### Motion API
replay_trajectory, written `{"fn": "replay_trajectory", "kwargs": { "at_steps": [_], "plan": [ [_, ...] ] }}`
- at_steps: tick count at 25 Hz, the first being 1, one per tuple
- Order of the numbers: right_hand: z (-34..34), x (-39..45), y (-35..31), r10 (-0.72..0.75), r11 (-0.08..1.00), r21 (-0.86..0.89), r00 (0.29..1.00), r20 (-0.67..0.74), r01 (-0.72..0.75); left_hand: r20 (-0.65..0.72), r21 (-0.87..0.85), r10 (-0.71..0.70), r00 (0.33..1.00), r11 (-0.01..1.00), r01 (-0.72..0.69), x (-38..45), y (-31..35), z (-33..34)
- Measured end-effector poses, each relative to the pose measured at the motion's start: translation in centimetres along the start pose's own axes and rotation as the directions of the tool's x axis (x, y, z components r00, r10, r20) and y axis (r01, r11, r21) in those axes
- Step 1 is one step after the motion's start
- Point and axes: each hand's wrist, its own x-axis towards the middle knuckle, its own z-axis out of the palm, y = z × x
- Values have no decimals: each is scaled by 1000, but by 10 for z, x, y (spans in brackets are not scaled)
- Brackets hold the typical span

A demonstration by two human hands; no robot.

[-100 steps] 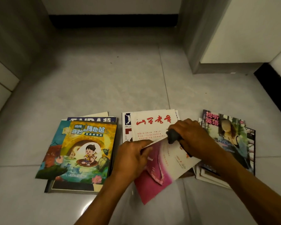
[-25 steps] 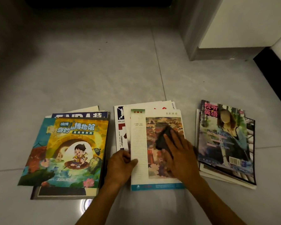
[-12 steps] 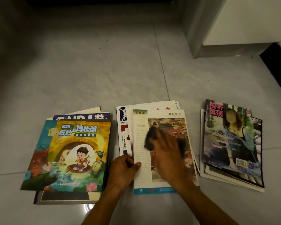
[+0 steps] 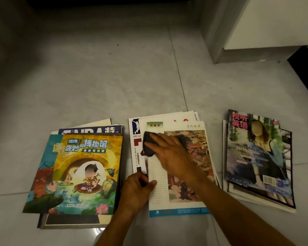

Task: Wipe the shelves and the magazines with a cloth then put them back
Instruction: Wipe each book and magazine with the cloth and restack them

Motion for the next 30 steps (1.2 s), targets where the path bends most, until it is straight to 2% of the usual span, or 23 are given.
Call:
{"fn": "replay_trajectory", "kwargs": {
  "at_steps": [1,2,3,4,5,6,7,8,9,10,13,15,16,18,20,21,23,25,26,28,30],
  "plan": [
    [-4,3,19,8,999,31,1000,3,-8,-2,-4,-2,1000,1000,2,0,0,0],
    [-5,5,39,121,990,80,992,-39,-118,-7,-4,-4,1000,1000,4,0,0,1],
    [-8,6,49,315,935,193,946,-76,-296,-14,3,-7,1000,1000,7,0,0,1],
    [-8,7,49,482,855,270,870,-101,-443,-19,13,-8,1000,1000,8,0,-1,1],
    [-7,11,40,538,825,280,835,-121,-491,-22,17,-8,1000,1000,9,1,-1,1],
    [-4,16,23,459,874,241,880,-126,-421,-22,21,-9,1000,1000,9,1,-1,2],
    [0,18,8,282,947,189,955,-95,-261,-19,25,-8,1000,1000,9,1,-1,2],
    [1,19,3,104,983,161,992,-66,-92,-16,25,-6,1000,1000,7,2,-1,1],
    [-2,21,8,5,987,162,999,-35,0,-12,21,-6,1000,1000,6,2,-1,1],
    [-3,24,21,16,987,160,1000,-22,-13,-9,15,-5,1000,1000,5,2,-1,1],
    [-7,23,57,309,934,205,950,-41,-294,-11,3,2,1000,1000,-2,2,-2,1],
    [-7,9,39,386,899,244,921,-54,-363,-5,-11,-6,1000,1000,6,3,-3,1],
    [-4,-5,21,343,918,229,938,-55,-323,1,-14,-12,1000,1000,12,3,-3,1],
    [-1,-48,-17,145,980,140,989,-31,-139,5,-17,-17,1000,1000,17,6,-2,0],
    [4,-92,-14,43,997,58,999,-25,-42,2,-27,-23,1000,999,23,7,1,-2],
    [4,-109,-1,65,997,33,997,-31,-64,6,-32,-29,1000,999,29,7,2,-3],
    [0,-134,25,239,968,82,970,-43,-235,20,-36,-45,999,998,46,6,5,-3],
    [-1,-141,6,344,937,89,938,-50,-339,24,-30,-54,998,998,54,4,6,-4],
    [2,-139,-21,317,947,75,948,-38,-314,21,-31,-55,998,998,55,2,7,-5],
    [15,-139,-73,140,988,70,990,-35,-137,24,-58,-50,998,997,51,1,10,-8],
    [9,-145,-70,21,996,82,1000,15,-23,59,-83,-52,997,995,57,1,14,-11]
  ]
}}
